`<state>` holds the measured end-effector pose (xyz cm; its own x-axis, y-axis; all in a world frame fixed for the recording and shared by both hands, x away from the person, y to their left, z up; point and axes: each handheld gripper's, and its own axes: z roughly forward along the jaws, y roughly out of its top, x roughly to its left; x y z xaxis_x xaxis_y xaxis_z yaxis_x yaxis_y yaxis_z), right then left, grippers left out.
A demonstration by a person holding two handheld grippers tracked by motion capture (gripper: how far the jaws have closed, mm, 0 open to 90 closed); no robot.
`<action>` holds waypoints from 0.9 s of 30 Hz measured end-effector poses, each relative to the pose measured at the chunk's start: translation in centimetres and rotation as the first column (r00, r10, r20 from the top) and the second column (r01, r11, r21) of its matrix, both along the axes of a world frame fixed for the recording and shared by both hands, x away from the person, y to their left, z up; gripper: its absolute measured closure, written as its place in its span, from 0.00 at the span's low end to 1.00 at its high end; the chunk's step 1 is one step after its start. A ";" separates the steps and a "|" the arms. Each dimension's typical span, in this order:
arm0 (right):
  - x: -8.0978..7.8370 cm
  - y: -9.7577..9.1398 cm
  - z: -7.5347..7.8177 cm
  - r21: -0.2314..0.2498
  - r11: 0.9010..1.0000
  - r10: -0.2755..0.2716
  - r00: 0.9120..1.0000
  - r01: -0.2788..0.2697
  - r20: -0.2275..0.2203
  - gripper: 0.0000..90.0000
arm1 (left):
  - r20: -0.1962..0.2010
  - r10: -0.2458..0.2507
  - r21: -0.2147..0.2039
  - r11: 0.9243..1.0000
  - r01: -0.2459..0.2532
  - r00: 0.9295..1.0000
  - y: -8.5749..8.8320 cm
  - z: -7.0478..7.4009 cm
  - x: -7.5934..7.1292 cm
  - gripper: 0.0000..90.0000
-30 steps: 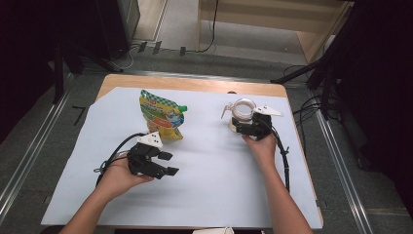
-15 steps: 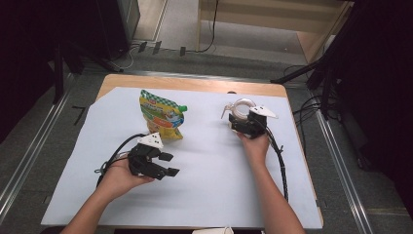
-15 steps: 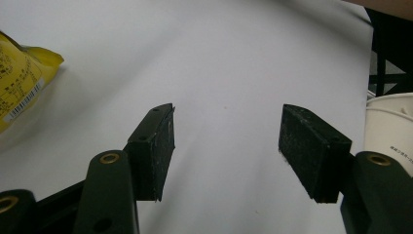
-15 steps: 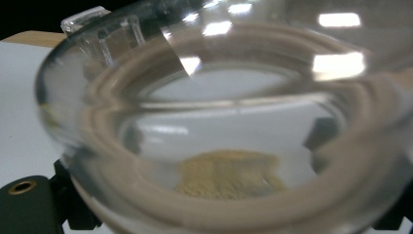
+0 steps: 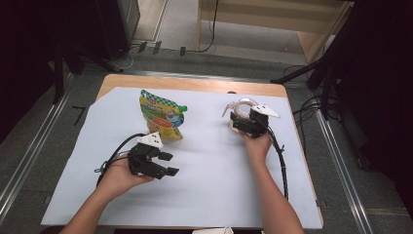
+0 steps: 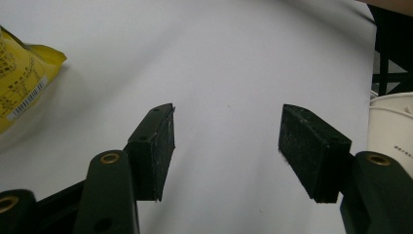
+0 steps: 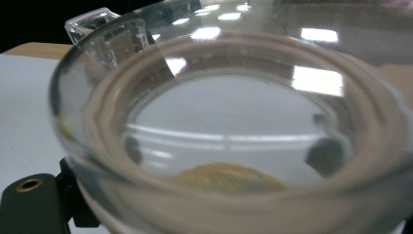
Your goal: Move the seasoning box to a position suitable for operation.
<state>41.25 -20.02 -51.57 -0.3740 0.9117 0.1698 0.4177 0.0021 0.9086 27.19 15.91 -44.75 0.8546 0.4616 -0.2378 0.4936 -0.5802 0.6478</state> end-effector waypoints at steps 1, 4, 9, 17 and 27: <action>0.0 -0.1 0.1 0.003 1.000 0.001 1.000 -0.001 -0.003 0.13 | -0.002 0.002 -0.007 1.000 -0.002 1.000 -0.1 0.0 0.0 0.44; -0.3 -0.2 0.4 -0.022 1.000 0.012 1.000 -0.012 0.002 0.13 | -0.008 0.001 -0.012 1.000 -0.001 1.000 -0.2 -0.1 0.1 0.43; -0.9 -0.1 1.4 -0.046 0.998 0.048 0.999 -0.047 0.015 0.13 | -0.011 -0.001 -0.011 1.000 0.001 1.000 -0.3 -0.1 0.2 0.43; -3.1 0.3 3.3 -0.053 0.991 0.124 0.992 -0.122 0.027 0.13 | -0.023 0.003 -0.030 1.000 -0.003 1.000 -0.4 -0.1 0.4 0.44; -7.5 1.6 3.8 -0.051 0.974 0.220 0.975 -0.219 0.023 0.13 | -0.020 0.002 -0.047 0.999 -0.003 1.000 -0.6 -0.1 1.0 0.44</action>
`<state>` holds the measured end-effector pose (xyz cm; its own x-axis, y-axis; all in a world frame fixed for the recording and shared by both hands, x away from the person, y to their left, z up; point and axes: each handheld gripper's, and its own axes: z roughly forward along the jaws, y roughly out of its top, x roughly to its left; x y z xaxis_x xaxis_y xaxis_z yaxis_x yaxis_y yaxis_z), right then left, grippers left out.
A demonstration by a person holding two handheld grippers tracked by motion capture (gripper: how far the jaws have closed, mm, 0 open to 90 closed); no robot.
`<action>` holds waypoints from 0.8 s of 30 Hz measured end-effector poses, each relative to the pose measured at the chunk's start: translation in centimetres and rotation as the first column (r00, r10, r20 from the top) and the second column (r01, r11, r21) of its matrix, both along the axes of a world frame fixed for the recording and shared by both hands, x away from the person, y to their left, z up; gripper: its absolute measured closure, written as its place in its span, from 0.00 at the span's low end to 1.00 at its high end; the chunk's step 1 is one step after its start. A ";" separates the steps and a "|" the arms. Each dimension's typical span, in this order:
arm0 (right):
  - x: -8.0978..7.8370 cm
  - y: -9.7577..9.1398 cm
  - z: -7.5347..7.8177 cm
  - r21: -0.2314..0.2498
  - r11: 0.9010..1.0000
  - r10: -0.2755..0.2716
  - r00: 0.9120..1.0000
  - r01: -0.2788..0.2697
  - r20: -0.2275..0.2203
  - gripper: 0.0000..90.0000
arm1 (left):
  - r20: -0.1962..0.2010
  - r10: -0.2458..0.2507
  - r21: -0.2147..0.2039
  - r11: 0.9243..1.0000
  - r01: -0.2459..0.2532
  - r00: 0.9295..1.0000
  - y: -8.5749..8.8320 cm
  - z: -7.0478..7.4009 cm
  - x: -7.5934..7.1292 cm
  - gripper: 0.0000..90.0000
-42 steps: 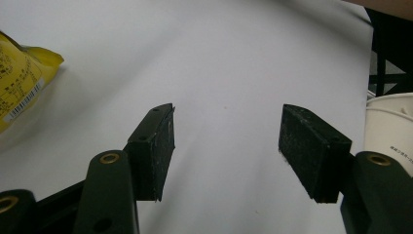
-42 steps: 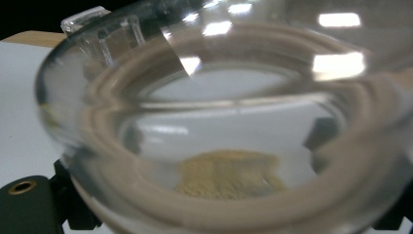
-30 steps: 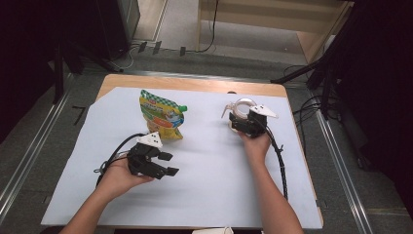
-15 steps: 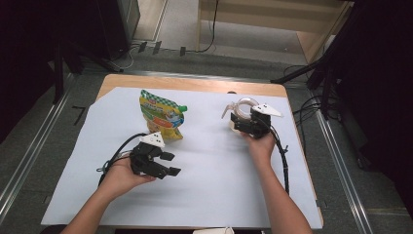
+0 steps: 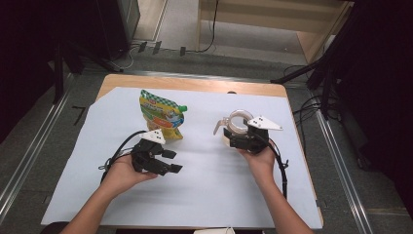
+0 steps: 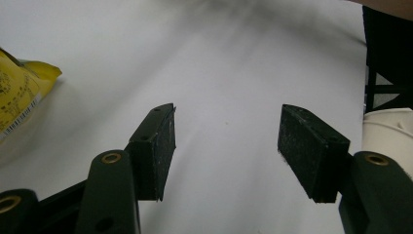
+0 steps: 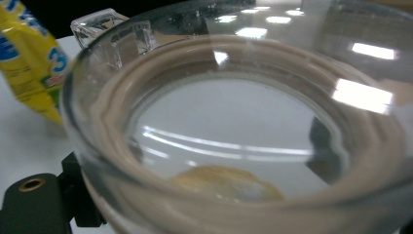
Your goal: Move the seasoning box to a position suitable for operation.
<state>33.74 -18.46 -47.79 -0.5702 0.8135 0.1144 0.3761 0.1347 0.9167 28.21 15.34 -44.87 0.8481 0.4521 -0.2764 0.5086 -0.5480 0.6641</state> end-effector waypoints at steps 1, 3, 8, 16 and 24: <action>-0.4 0.1 0.0 0.004 1.000 0.006 1.000 -0.006 -0.006 0.13 | 0.001 0.001 0.000 1.000 -0.001 1.000 -0.1 0.0 0.0 0.44; -1.0 0.3 0.0 0.004 1.000 0.018 1.000 -0.018 -0.009 0.13 | 0.007 -0.002 0.017 1.000 0.002 1.000 -0.3 -0.1 0.2 0.44; -2.6 1.0 0.0 -0.004 0.998 0.056 0.998 -0.056 -0.012 0.13 | 0.010 -0.004 0.021 1.000 0.003 1.000 -0.5 -0.2 0.5 0.44; -4.7 3.1 -0.4 -0.031 0.991 0.127 0.992 -0.127 -0.018 0.13 | -0.022 0.002 0.006 1.000 -0.002 1.000 -0.4 -0.1 0.9 0.51; -6.1 5.3 -1.1 -0.032 0.981 0.192 0.981 -0.193 -0.030 0.13 | -0.011 0.009 0.009 1.000 -0.009 1.000 -0.2 -0.2 1.0 0.51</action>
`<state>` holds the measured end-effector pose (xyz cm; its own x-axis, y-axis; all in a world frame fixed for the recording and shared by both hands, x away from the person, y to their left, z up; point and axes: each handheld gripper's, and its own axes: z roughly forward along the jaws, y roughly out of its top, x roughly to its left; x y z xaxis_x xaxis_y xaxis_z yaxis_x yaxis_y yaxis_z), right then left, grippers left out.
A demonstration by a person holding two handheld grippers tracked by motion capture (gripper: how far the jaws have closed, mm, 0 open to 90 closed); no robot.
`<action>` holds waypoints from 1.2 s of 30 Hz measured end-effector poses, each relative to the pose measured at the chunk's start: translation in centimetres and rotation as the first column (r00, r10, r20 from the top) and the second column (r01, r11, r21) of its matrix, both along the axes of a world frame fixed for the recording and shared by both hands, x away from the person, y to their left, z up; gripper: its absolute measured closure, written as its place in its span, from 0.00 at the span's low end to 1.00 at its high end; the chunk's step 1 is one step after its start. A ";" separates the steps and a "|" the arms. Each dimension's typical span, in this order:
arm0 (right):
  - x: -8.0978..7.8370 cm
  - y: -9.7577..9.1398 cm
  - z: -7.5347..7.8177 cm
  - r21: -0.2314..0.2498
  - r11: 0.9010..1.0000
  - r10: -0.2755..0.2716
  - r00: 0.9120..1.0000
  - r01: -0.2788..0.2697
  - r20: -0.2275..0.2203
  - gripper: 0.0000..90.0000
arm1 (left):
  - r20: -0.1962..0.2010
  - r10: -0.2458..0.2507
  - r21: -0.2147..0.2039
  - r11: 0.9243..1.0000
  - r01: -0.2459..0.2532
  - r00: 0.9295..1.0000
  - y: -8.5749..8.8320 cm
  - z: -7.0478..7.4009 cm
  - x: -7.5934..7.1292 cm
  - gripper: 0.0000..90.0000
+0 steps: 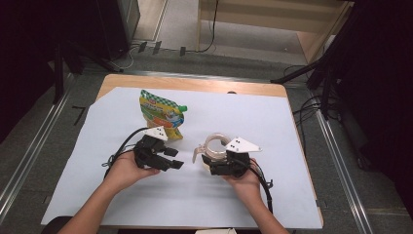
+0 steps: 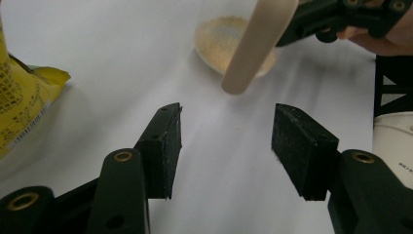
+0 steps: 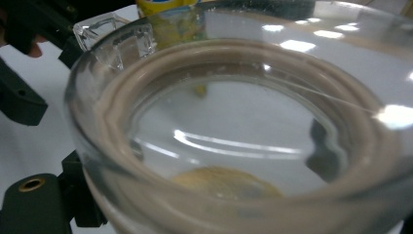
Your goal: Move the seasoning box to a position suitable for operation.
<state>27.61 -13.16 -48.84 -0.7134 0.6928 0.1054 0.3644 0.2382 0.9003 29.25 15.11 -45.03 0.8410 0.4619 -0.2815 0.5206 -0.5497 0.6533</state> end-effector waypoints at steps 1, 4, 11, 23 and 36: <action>-0.1 0.3 -0.1 -0.002 1.000 0.011 1.000 -0.011 0.000 0.13 | 0.005 0.000 0.000 1.000 0.000 1.000 0.1 0.0 0.0 0.51; -0.2 1.2 -0.4 -0.006 0.999 0.034 0.999 -0.034 -0.003 0.13 | 0.013 -0.001 0.005 1.000 0.000 1.000 0.1 0.0 0.0 0.50; -0.6 2.7 -1.3 -0.037 0.996 0.078 0.997 -0.078 -0.005 0.13 | 0.022 -0.002 0.016 1.000 0.001 1.000 0.1 -0.1 0.0 0.49; -1.0 2.6 -1.8 -0.045 0.995 0.086 0.996 -0.086 0.001 0.12 | 0.027 -0.010 0.003 1.000 0.010 1.000 0.1 0.0 -0.1 0.49; -3.1 -0.1 0.1 -0.070 0.993 0.088 0.993 -0.093 -0.079 0.14 | 0.034 -0.001 -0.014 1.000 0.001 0.999 0.3 -0.1 0.3 0.63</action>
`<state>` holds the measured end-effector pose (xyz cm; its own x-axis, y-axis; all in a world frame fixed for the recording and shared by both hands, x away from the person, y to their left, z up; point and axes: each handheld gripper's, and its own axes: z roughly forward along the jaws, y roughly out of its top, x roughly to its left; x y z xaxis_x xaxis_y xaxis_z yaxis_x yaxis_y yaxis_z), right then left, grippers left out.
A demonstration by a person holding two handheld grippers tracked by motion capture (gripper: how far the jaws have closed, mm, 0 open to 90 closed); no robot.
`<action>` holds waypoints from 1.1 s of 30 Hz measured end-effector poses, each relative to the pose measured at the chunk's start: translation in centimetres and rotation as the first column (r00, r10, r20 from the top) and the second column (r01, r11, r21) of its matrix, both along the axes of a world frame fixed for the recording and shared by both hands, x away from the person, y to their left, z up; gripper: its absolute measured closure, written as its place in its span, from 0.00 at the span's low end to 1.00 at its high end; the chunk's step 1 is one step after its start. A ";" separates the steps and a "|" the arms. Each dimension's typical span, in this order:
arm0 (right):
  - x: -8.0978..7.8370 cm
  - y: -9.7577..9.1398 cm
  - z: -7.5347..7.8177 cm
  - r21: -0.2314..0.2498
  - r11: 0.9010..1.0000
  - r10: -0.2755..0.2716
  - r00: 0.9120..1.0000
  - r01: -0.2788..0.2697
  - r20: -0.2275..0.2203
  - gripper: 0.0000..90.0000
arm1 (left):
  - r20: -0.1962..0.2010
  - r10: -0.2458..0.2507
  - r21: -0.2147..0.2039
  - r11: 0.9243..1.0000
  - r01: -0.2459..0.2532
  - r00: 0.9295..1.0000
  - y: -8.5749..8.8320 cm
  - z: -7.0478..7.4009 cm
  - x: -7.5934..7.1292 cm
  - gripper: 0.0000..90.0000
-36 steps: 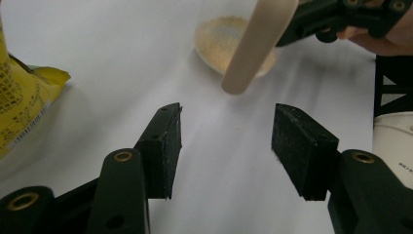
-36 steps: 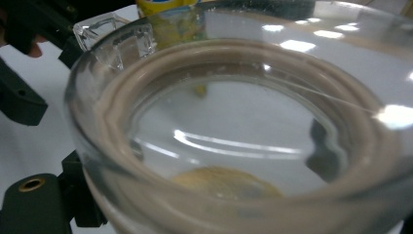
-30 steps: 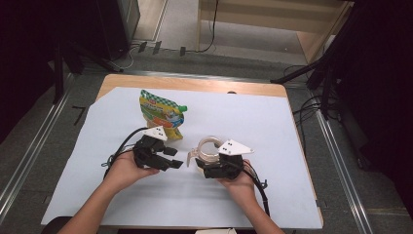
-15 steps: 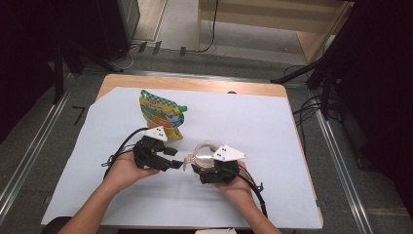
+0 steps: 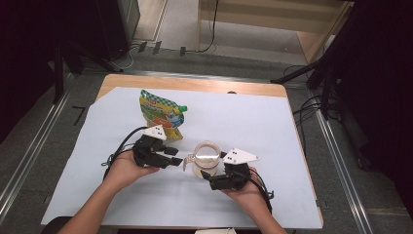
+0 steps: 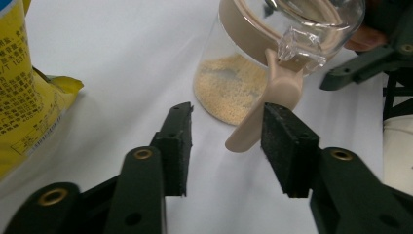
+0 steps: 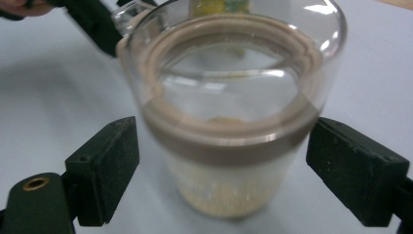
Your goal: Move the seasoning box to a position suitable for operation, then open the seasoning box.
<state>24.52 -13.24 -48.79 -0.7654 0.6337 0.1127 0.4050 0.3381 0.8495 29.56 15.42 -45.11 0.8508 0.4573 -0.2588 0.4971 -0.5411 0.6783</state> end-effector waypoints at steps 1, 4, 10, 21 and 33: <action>-0.4 -0.3 0.2 -0.010 1.000 0.001 1.000 -0.001 0.001 0.14 | -0.004 0.003 -0.010 1.000 -0.003 1.000 0.0 0.0 0.0 0.65; -1.5 -1.3 1.0 -0.029 0.999 0.015 1.000 -0.016 -0.018 0.15 | -0.007 0.003 -0.011 1.000 -0.003 1.000 -0.1 0.0 0.1 0.72; -2.4 -3.4 2.2 0.011 1.000 -0.018 1.000 0.019 -0.020 0.23 | -0.005 -0.006 0.001 1.000 0.006 1.000 -0.8 -0.2 0.2 0.83; -1.8 -3.5 2.3 0.012 1.000 0.010 0.999 -0.010 -0.039 0.78 | 0.000 0.000 0.025 1.000 0.000 1.000 -1.7 -0.7 0.6 0.88; -2.0 -2.5 2.4 -0.010 1.000 0.018 0.997 -0.019 -0.080 1.00 | -0.015 0.009 0.015 1.000 -0.009 1.000 -1.9 -0.7 0.5 0.96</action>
<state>22.52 -15.78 -46.42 -0.7659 0.6208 0.1671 0.4648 0.3551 0.8110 30.02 13.47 -45.85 0.8426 0.4687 -0.2653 0.5125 -0.5462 0.6626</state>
